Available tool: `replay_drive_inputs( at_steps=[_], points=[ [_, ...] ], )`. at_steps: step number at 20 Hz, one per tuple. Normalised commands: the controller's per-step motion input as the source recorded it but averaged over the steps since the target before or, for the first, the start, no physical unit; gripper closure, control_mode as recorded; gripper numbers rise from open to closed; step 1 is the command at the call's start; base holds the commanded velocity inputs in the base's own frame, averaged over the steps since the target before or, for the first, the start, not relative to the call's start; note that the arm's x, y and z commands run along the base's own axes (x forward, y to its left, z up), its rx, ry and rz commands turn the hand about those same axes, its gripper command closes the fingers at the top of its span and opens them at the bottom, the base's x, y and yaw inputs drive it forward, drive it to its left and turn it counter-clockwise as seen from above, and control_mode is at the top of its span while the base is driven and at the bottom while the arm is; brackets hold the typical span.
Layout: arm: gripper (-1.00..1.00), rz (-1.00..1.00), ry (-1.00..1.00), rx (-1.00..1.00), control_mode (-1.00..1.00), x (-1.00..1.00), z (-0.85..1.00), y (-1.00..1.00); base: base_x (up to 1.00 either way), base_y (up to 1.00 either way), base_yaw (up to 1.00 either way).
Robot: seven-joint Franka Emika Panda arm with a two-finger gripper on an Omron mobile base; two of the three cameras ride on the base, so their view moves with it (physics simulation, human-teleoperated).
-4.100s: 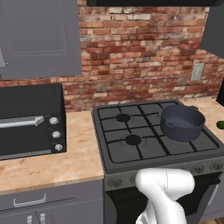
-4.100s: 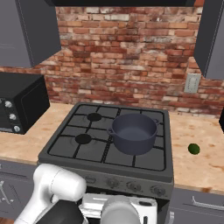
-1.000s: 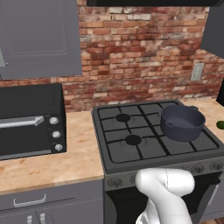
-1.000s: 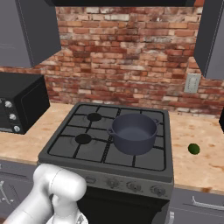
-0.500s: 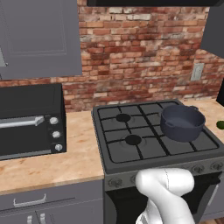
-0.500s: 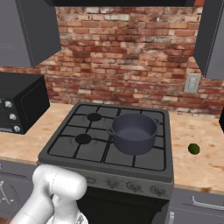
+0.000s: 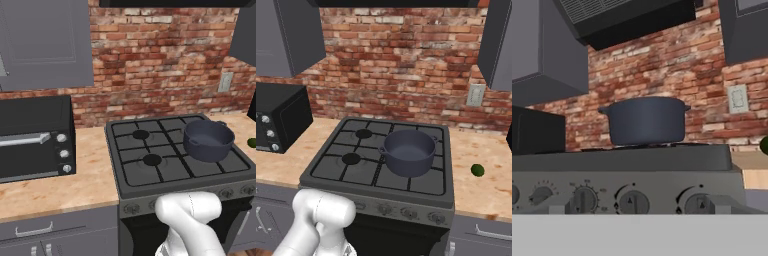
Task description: Turn on the burner for the pot on the stove. Wait thirty seconds for the pot to heat up. Then add the lime to the pot.
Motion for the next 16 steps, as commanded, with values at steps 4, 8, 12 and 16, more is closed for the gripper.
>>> replay_drive_inputs(
  at_steps=[4, 8, 12, 16],
  points=[
    [-1.00, 0.00, -0.06, 0.00, -1.00, 0.29, -0.18, 0.00, 0.00, 0.00, 0.00],
    [-1.00, 0.00, -0.03, 0.00, -1.00, 0.31, -0.12, 0.00, 0.00, 0.00, 0.00],
    [-1.00, 0.00, -0.01, 0.00, -1.00, 0.28, -0.06, 0.00, 0.00, 0.00, 0.00],
    [-1.00, 0.00, 0.00, 0.01, -1.00, 0.24, 0.00, -0.04, 0.00, 0.00, 0.00]
  ],
)
